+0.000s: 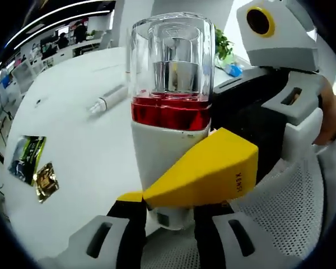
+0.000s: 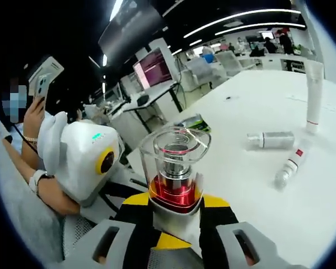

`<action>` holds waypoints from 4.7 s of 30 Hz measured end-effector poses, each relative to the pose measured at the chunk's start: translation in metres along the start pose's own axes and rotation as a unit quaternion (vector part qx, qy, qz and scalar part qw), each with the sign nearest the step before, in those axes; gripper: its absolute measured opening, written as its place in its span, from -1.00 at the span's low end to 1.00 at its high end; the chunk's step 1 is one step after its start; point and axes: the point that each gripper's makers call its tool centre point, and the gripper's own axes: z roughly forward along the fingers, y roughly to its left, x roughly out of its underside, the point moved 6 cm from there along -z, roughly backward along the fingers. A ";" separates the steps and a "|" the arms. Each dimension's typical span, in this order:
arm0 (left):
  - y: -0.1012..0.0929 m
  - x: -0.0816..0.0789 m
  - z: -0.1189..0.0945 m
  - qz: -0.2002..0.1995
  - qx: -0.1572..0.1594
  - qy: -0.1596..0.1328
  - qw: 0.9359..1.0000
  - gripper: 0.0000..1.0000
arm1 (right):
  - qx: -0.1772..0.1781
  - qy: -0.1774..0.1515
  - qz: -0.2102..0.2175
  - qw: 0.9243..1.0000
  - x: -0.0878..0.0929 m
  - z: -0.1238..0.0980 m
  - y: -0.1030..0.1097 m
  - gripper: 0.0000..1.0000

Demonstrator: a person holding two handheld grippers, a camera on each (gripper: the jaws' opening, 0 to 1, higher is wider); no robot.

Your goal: Arrange the skincare products in the storage area until every visible bottle or jar stands upright without overlapping.

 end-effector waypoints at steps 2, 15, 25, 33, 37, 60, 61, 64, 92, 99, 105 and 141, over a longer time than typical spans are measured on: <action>0.001 0.000 0.000 0.006 -0.001 -0.002 1.000 -0.44 | 0.001 -0.003 -0.001 1.000 -0.001 -0.001 -0.002 -0.53; 0.021 -0.007 -0.018 0.025 -0.026 0.006 0.999 -0.18 | 0.031 -0.038 0.026 0.998 -0.008 -0.020 -0.025 -0.53; 0.046 0.027 -0.027 0.078 -0.074 0.059 0.992 -0.23 | 0.066 -0.056 0.046 0.995 -0.010 -0.037 -0.054 -0.53; 0.038 0.036 -0.016 0.141 -0.072 0.088 0.983 -0.25 | 0.091 -0.061 0.039 0.993 -0.023 -0.049 -0.072 -0.52; 0.038 0.037 -0.016 0.145 -0.068 0.088 0.983 -0.27 | 0.103 -0.067 0.041 0.992 -0.027 -0.055 -0.083 -0.52; 0.043 0.048 -0.014 0.154 -0.054 0.120 0.979 -0.36 | 0.194 -0.088 0.065 0.975 -0.043 -0.068 -0.148 -0.52; 0.043 0.049 -0.015 0.155 -0.051 0.123 0.979 -0.37 | 0.197 -0.088 0.065 0.974 -0.043 -0.068 -0.150 -0.52; 0.042 0.050 -0.014 0.157 -0.046 0.123 0.979 -0.37 | 0.206 -0.089 0.067 0.972 -0.044 -0.069 -0.157 -0.52; 0.046 0.047 -0.017 0.177 -0.064 0.122 0.975 -0.54 | 0.267 -0.104 0.071 0.955 -0.052 -0.085 -0.197 -0.52; 0.046 0.046 -0.017 0.174 -0.063 0.115 0.976 -0.47 | 0.270 -0.112 0.071 0.954 -0.060 -0.084 -0.202 -0.51; 0.046 0.047 -0.016 0.175 -0.062 0.118 0.975 -0.46 | 0.270 -0.115 0.060 0.954 -0.071 -0.087 -0.208 -0.51; 0.049 0.055 -0.014 0.172 -0.063 0.150 0.972 -0.56 | 0.309 -0.096 0.000 0.946 -0.119 -0.074 -0.294 -0.52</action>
